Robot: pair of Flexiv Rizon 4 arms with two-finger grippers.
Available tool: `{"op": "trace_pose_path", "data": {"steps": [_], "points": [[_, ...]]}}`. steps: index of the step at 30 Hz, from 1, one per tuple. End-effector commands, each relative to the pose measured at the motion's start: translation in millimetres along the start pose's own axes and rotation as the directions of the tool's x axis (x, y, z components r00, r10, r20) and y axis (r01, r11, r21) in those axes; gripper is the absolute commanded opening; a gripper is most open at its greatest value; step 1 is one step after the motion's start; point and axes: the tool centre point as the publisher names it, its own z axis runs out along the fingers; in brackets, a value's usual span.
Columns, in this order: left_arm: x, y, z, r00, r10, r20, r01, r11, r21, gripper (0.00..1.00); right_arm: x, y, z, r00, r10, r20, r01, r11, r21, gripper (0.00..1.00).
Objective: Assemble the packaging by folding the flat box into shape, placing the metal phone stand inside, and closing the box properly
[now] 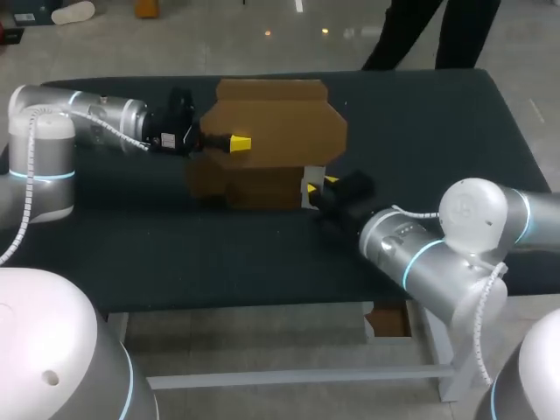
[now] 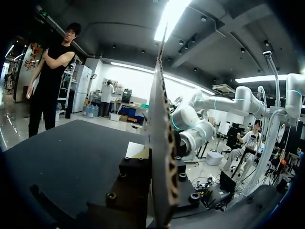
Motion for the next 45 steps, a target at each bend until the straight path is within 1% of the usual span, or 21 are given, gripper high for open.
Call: {"op": "trace_pose_path", "data": {"steps": [1, 8, 13, 24, 26, 29, 30, 32, 34, 41, 45], "points": [[0.0, 3.2, 1.5, 1.000, 0.000, -0.005, 0.000, 1.000, 0.001, 0.00, 3.7, 3.1, 9.8, 0.924, -0.013, 0.382, 0.000, 0.999, 0.034, 0.44], [0.0, 3.2, 1.5, 1.000, 0.000, -0.005, 0.000, 1.000, 0.001, 0.00, 2.2, 5.4, 11.9, 0.909, -0.011, 0.418, -0.013, 0.998, 0.054, 0.42], [0.0, 3.2, 1.5, 1.000, 0.000, -0.005, 0.000, 1.000, 0.001, 0.00, -0.7, 3.3, 14.5, 0.897, -0.022, 0.442, -0.023, 0.995, 0.096, 0.38], [0.0, 3.2, 1.5, 1.000, 0.000, -0.005, 0.000, 1.000, 0.001, 0.00, -1.7, 2.2, 18.5, 0.890, -0.041, 0.453, -0.022, 0.991, 0.134, 0.34], [0.0, 3.2, 1.5, 1.000, 0.000, -0.005, 0.000, 1.000, 0.001, 0.00, -1.7, 1.6, 18.8, 0.890, -0.045, 0.454, -0.023, 0.989, 0.144, 0.30], [0.0, 3.2, 1.5, 1.000, 0.000, -0.005, 0.000, 1.000, 0.001, 0.00, -1.5, 1.0, 19.0, 0.887, -0.052, 0.460, -0.021, 0.988, 0.151, 0.27], [0.0, 3.2, 1.5, 1.000, 0.000, -0.005, 0.000, 1.000, 0.001, 0.00, -1.5, 0.9, 19.0, 0.885, -0.054, 0.462, -0.020, 0.988, 0.154, 0.23], [0.0, 3.2, 1.5, 1.000, 0.000, -0.005, 0.000, 1.000, 0.001, 0.00, -1.8, 0.2, 18.6, 0.884, -0.054, 0.463, -0.020, 0.988, 0.154, 0.10], [0.0, 3.2, 1.5, 1.000, 0.000, -0.005, 0.000, 1.000, 0.001, 0.00, -2.3, -0.8, 18.1, 0.884, -0.054, 0.465, -0.021, 0.988, 0.155, 0.08], [0.0, 3.2, 1.5, 1.000, 0.000, -0.005, 0.000, 1.000, 0.001, 0.00, -3.1, -3.7, 17.0, 0.882, -0.054, 0.469, -0.027, 0.986, 0.164, 0.05], [0.0, 3.2, 1.5, 1.000, 0.000, -0.005, 0.000, 1.000, 0.001, 0.00, -2.7, -3.7, 15.6, 0.882, -0.057, 0.467, -0.024, 0.986, 0.166, 0.00]]}}
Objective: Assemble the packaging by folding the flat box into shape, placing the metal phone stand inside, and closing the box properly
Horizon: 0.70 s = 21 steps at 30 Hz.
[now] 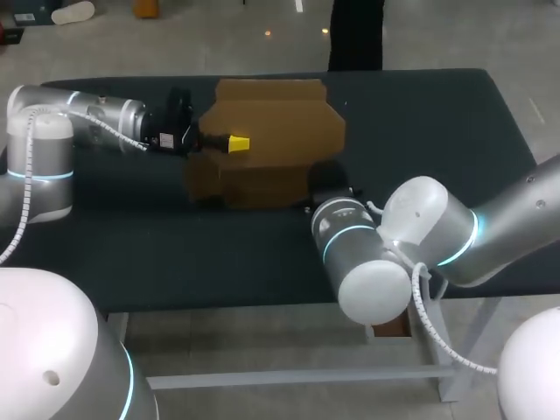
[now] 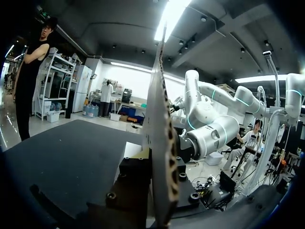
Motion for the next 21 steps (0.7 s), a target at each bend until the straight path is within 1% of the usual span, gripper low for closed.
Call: {"op": "trace_pose_path", "data": {"steps": [1, 5, 6, 7, 8, 9, 10, 12, 14, 15, 16, 20, 21], "points": [[-0.8, 2.7, 4, 1.000, 0.000, -0.005, 0.000, 1.000, 0.001, 0.00, 10, -2, 1, 0.995, -0.008, 0.101, 0.008, 1.000, -0.003, 0.00], [-0.8, 2.7, 4, 1.000, 0.000, -0.005, 0.000, 1.000, 0.001, 0.00, 9, -1, -2, 0.997, -0.009, 0.081, 0.010, 1.000, -0.023, 0.00], [-0.4, 2.3, 5, 1.000, 0.001, -0.003, -0.001, 1.000, 0.000, 0.09, 9, -1, -3, 0.997, -0.010, 0.076, 0.012, 1.000, -0.029, 0.00], [0.2, 1.7, 5, 1.000, 0.002, -0.001, -0.002, 1.000, 0.000, 0.29, 8, -1, -4, 0.998, -0.001, 0.055, 0.003, 0.999, -0.036, 0.00], [0.9, 1.2, 6, 1.000, 0.005, 0.003, -0.005, 1.000, -0.002, 0.46, 7, -1, -5, 0.999, 0.001, 0.051, 0.001, 0.999, -0.040, 0.00], [1.7, 0.7, 6, 1.000, 0.010, 0.013, -0.009, 1.000, -0.008, 0.84, 6, -2, -6, 0.999, -0.001, 0.048, 0.003, 0.999, -0.044, 0.00], [2.4, 0.3, 7, 1.000, 0.011, 0.016, -0.011, 1.000, -0.011, 1.00, 5, -2, -7, 1.000, 0.012, 0.023, -0.011, 0.999, -0.052, 0.00], [3.8, -1.0, 8, 0.999, 0.016, 0.028, -0.016, 1.000, -0.019, 1.00, 3, -2, -9, 1.000, 0.016, 0.008, -0.016, 0.998, -0.055, 0.00], [5.8, -2.3, 9, 0.999, 0.028, 0.047, -0.026, 0.999, -0.034, 1.00, 0, -2, -12, 0.999, 0.033, -0.025, -0.034, 0.998, -0.061, 0.00], [6.9, -2.9, 10, 0.998, 0.033, 0.057, -0.031, 0.999, -0.040, 1.00, -1, -1, -14, 0.999, 0.032, -0.025, -0.033, 0.998, -0.061, 0.00], [8.3, -3.4, 10, 0.998, 0.037, 0.060, -0.034, 0.998, -0.043, 1.00, -3, -1, -15, 0.998, 0.038, -0.044, -0.040, 0.997, -0.063, 0.00], [14.2, -4.9, 10, 0.994, 0.062, 0.093, -0.055, 0.996, -0.072, 1.00, -9, 1, -19, 0.994, 0.048, -0.099, -0.053, 0.997, -0.053, 0.00], [15.6, -5.2, 10, 0.993, 0.067, 0.100, -0.059, 0.995, -0.077, 1.00, -10, 2, -20, 0.994, 0.042, -0.099, -0.047, 0.998, -0.049, 0.00]]}}
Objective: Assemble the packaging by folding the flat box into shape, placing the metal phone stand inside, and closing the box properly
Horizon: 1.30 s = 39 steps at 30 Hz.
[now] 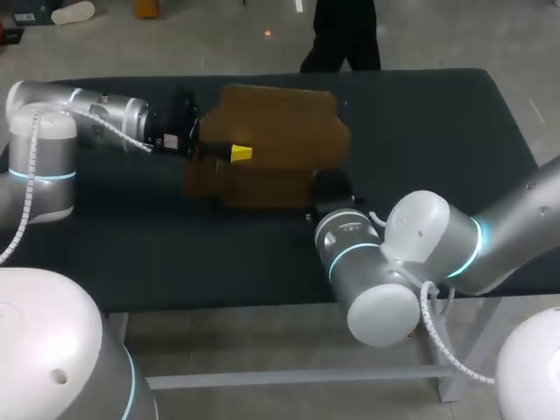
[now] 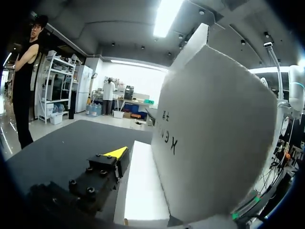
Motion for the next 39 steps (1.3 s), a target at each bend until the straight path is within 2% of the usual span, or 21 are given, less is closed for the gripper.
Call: {"op": "trace_pose_path", "data": {"steps": [1, 10, 16, 20, 27, 31, 39], "points": [[15.1, -7.5, 1, 0.998, 0.010, 0.064, -0.008, 1.000, -0.024, 1.00, -14, 6, -7, 0.997, 0.004, -0.077, -0.002, 1.000, 0.021, 0.00], [37.2, -6.7, 7, 0.992, 0.063, 0.106, -0.053, 0.994, -0.092, 1.00, -37, 9, -5, 0.996, 0.055, -0.065, -0.048, 0.993, 0.105, 0.00], [49.0, -0.6, 6, 0.978, 0.095, 0.187, -0.076, 0.991, -0.106, 1.00, -42, 9, -7, 0.991, 0.088, -0.100, -0.078, 0.992, 0.098, 0.00], [53.3, 0.4, -2, 0.966, 0.114, 0.231, -0.094, 0.991, -0.096, 1.00, -46, 10, -8, 0.981, 0.109, -0.162, -0.094, 0.991, 0.098, 0.00], [65.6, 4.7, -9, 0.939, 0.185, 0.291, -0.141, 0.976, -0.163, 1.00, -53, 13, -10, 0.949, 0.168, -0.267, -0.141, 0.983, 0.118, 0.00], [71.8, 7.6, -12, 0.928, 0.215, 0.305, -0.158, 0.967, -0.199, 1.00, -56, 13, -10, 0.936, 0.171, -0.308, -0.134, 0.981, 0.137, 0.00], [73.5, 10.9, -25, 0.914, 0.240, 0.328, -0.170, 0.959, -0.228, 1.00, -58, 18, -13, 0.881, 0.173, -0.441, -0.102, 0.979, 0.179, 0.00]]}}
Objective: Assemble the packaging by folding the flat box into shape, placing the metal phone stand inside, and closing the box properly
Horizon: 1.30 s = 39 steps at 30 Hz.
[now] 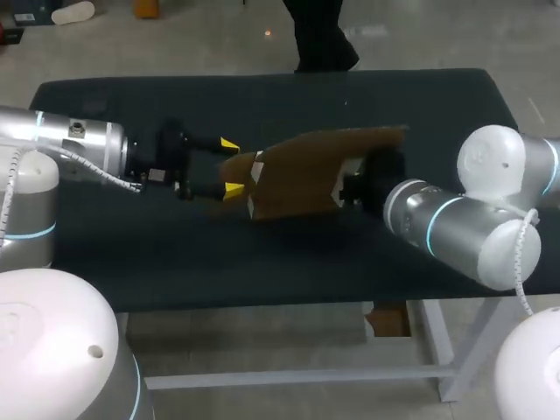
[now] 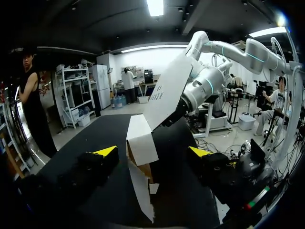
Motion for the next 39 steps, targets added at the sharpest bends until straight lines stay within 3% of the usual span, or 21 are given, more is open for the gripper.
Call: {"op": "trace_pose_path", "data": {"steps": [1, 15, 17, 19, 36, 39], "points": [[5.6, -0.2, -9, 0.997, 0.002, 0.077, -0.002, 1.000, -0.004, 1.00, -5, 9, -2, 0.978, 0.005, -0.210, -0.001, 1.000, 0.020, 0.00], [-3.1, 1.1, -25, 0.995, -0.006, 0.101, 0.006, 1.000, -0.002, 1.00, -4, 5, -7, 0.934, 0.029, -0.356, -0.034, 0.999, -0.009, 0.00], [-4.5, 1.0, -28, 0.995, -0.006, 0.103, 0.007, 1.000, -0.007, 1.00, -5, 7, -9, 0.919, 0.054, -0.391, -0.048, 0.999, 0.025, 0.00], [-5.4, 0.5, -33, 0.996, -0.013, 0.094, 0.016, 0.999, -0.033, 1.00, -7, 10, -10, 0.896, 0.134, -0.424, -0.087, 0.988, 0.127, 0.00], [-8.5, 0.9, -36, 0.997, -0.010, 0.080, 0.016, 0.997, -0.076, 1.00, -7, 10, -10, 0.896, 0.134, -0.424, -0.087, 0.988, 0.127, 0.00], [-14.2, 2.4, -39, 0.998, -0.003, 0.067, 0.010, 0.994, -0.106, 1.00, -9, 15, -12, 0.887, 0.161, -0.433, -0.095, 0.981, 0.172, 0.00]]}}
